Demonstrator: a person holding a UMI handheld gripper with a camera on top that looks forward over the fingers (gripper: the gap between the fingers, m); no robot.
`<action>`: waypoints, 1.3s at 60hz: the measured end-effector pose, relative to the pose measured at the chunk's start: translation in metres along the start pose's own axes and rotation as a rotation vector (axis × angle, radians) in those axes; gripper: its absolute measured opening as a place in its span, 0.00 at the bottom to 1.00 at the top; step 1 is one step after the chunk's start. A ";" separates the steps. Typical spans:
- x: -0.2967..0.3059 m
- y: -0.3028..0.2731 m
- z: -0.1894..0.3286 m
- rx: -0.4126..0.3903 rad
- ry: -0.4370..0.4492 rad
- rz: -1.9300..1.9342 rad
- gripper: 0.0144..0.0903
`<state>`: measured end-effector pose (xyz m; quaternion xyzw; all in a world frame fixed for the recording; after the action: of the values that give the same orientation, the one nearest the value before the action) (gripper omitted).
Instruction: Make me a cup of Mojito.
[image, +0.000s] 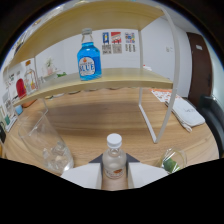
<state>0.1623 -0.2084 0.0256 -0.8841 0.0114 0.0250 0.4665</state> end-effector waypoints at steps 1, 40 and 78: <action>0.000 0.001 0.000 -0.005 -0.001 0.003 0.27; -0.019 -0.033 -0.082 0.071 0.086 -0.047 0.94; -0.208 -0.088 -0.198 0.174 0.038 -0.062 0.94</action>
<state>-0.0352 -0.3231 0.2213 -0.8405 -0.0049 -0.0072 0.5418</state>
